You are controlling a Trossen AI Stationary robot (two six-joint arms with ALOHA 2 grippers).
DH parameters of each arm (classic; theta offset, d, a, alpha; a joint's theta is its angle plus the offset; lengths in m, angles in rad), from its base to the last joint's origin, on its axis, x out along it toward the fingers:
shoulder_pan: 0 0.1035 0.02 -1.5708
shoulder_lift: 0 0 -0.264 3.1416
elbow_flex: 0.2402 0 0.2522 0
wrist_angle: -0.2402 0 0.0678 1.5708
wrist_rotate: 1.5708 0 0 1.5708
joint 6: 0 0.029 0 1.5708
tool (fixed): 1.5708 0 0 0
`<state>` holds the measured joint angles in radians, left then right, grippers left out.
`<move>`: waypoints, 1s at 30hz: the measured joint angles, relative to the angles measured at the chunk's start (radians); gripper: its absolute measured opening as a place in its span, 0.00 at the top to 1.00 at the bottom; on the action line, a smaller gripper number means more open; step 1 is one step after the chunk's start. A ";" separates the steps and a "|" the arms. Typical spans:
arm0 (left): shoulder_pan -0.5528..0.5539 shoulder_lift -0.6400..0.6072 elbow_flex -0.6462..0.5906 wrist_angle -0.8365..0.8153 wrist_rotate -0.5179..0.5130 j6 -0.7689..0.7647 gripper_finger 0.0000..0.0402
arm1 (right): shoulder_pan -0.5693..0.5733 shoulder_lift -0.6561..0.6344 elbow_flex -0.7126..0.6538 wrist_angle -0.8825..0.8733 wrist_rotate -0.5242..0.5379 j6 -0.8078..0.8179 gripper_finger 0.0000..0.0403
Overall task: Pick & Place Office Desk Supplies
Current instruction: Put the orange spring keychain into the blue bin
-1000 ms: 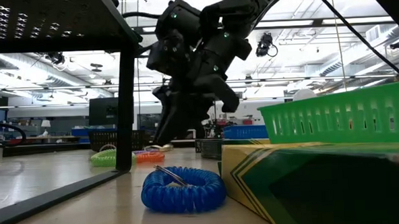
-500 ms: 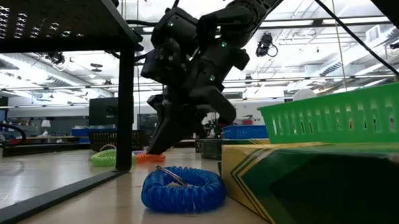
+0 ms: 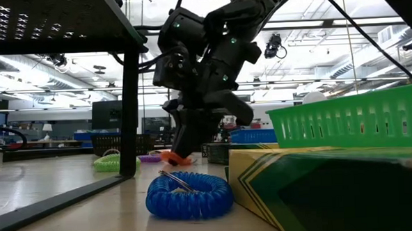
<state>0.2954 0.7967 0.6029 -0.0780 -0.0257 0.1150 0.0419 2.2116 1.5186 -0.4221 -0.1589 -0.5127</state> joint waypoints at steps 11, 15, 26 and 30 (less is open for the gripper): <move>0.000 0.000 0.000 0.001 0.000 0.009 0.25 | -0.001 -0.042 -0.008 -0.030 0.065 -0.023 0.94; 0.000 0.000 0.000 0.000 0.000 0.009 0.25 | -0.002 -0.042 -0.008 -0.021 0.093 -0.021 0.80; 0.000 0.000 0.000 0.000 0.000 0.015 0.25 | 0.000 -0.047 0.008 -0.044 0.130 -0.020 0.46; 0.000 0.000 0.000 0.000 0.001 0.023 0.25 | 0.000 -0.050 0.060 -0.090 0.129 -0.019 0.48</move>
<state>0.2952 0.7971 0.6029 -0.0780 -0.0251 0.1384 0.0418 2.1613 1.5787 -0.5122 -0.0303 -0.5320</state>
